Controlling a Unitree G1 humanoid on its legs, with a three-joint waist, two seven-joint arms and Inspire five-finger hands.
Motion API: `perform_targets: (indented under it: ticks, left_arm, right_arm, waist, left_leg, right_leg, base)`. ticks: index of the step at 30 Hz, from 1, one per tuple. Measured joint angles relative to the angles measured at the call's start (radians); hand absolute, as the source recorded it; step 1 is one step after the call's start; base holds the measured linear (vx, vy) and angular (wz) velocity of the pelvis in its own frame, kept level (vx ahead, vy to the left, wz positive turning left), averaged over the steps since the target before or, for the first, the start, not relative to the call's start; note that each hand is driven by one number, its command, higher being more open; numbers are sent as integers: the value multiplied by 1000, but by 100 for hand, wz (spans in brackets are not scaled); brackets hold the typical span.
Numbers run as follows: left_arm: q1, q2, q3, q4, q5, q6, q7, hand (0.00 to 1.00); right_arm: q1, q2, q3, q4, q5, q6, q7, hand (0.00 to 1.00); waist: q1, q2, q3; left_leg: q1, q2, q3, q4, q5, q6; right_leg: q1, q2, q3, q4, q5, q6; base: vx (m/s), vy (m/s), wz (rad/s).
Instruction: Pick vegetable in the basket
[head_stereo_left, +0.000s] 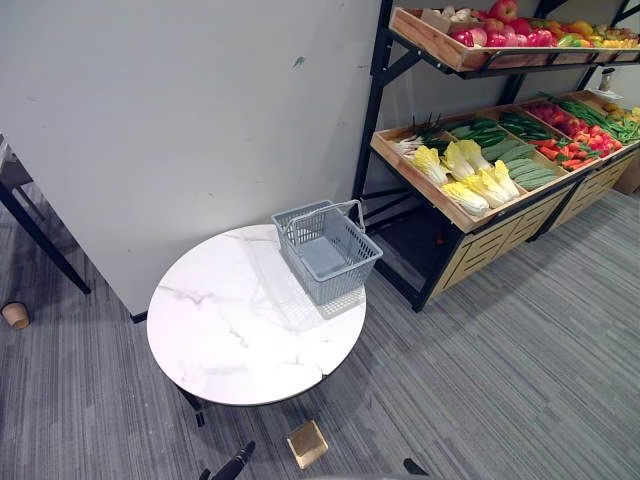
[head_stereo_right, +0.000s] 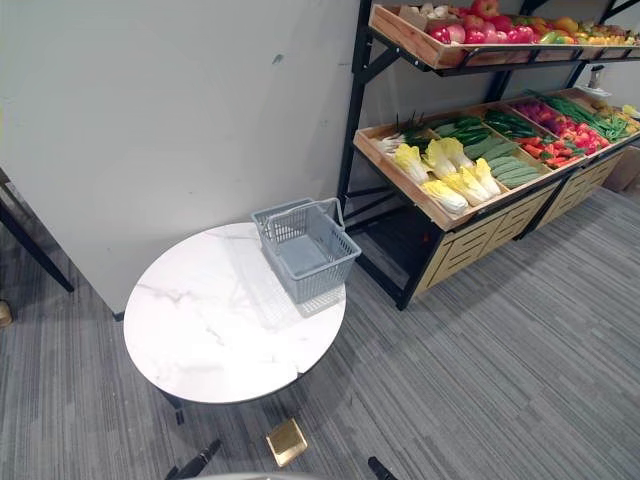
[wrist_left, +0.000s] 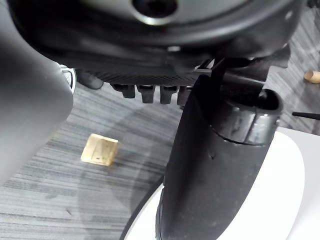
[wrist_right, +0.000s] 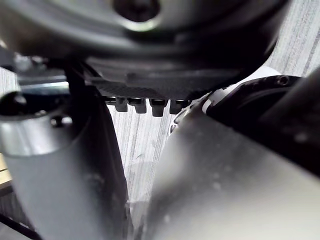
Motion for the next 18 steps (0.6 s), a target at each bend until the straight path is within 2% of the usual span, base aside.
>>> perform_targets:
  ticks: [5, 18]
  left_arm:
    - [12, 4, -34, 0, -25, -25, 15, 100]
    - [15, 14, -79, 9, -28, -35, 16, 100]
  right_arm:
    - [-5, -2, 0, 27, 77, -3, 0, 100]
    - [-17, -17, -2, 56, 113, -9, 3, 100]
  waist:
    - [2, -1, -1]
    - [3, 4, 3]
  left_leg:
    - [-5, 0, -2, 0, 0, 0]
    - [16, -3, 36, 0, -4, 4]
  right_leg:
    - [0, 3, 0, -9, 7, 0]
    - [-1, 8, 47, -25, 31, -5]
  base:
    - [0, 0, 0]
    - [-24, 3, -9]
